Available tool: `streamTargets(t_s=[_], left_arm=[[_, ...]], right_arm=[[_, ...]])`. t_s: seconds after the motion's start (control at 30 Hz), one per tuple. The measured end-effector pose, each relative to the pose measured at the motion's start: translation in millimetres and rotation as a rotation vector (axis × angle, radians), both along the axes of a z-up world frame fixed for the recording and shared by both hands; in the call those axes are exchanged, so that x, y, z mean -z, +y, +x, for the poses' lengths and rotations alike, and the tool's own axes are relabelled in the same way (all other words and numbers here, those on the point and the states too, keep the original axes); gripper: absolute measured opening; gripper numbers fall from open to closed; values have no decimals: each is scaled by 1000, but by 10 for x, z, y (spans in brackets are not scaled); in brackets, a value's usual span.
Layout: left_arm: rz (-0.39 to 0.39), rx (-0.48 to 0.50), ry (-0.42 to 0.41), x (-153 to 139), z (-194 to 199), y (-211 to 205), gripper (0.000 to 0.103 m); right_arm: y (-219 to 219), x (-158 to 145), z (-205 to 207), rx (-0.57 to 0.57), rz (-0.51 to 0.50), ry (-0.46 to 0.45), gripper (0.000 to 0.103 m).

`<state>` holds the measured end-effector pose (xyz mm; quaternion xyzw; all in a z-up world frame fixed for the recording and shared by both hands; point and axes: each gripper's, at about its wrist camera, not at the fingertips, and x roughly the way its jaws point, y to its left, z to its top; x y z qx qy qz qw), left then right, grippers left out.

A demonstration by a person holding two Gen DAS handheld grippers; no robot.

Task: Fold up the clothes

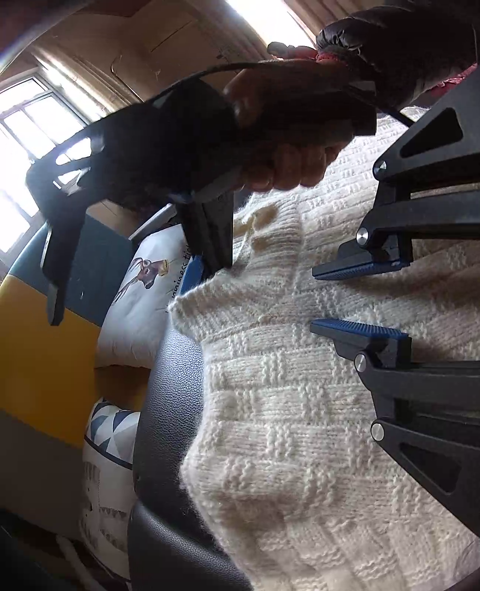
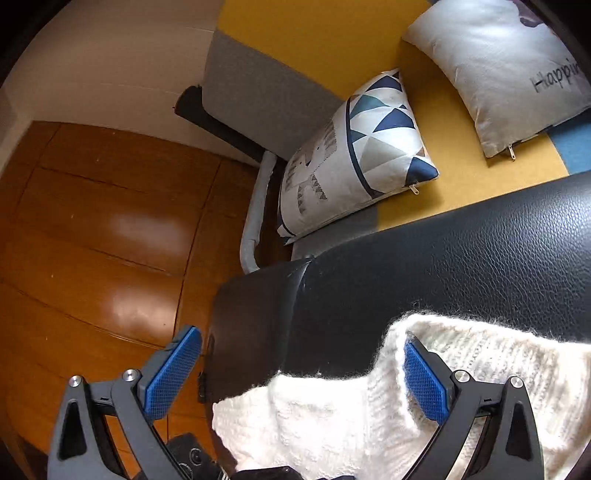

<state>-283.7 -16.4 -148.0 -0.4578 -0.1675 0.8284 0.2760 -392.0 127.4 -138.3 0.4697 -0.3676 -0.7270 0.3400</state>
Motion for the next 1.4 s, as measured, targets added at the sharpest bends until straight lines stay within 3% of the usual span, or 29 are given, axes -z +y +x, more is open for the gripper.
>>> streamTargets(t_s=[0.17,0.3,0.4,0.43,0.53,0.6,0.7,0.87,1.1,1.17,1.3,1.4], left_arm=[[88,-3,-61,-124,-92,-67,21],[44,15,-1,-353,-293,80,22],[-63,-20,-46,-223,-517,186,22],[-107,-43,-72,-139,-589,201,16],[-38,-86,-102,-61,-605,81,13],[-36,-102,-111,-71,-578,75,13],[-52,-116,-103,-188,-441,81,22],[-65,-53,-45,-396,99,148,23],[-105,17,-61,-260,879,338,23],[-125,28,-68,-244,991,402,23],[-165,49,-82,-214,1209,530,23],[-198,60,-78,-221,1301,611,23]], right_arm=[[230,-269,279,-38,88,49,103],[548,-298,564,-46,68,21,103],[739,-226,683,10,70,6,103],[801,-200,721,30,71,1,103],[989,-122,834,90,75,-14,103],[1115,-70,909,130,77,-24,103],[1303,8,1022,190,80,-39,103],[2255,-113,2214,490,180,-91,103],[3624,-297,3940,921,325,-165,103],[4001,-245,4350,1050,325,-202,103],[4519,-114,4745,1229,301,-234,102],[4770,-1,4768,1301,245,-221,86]])
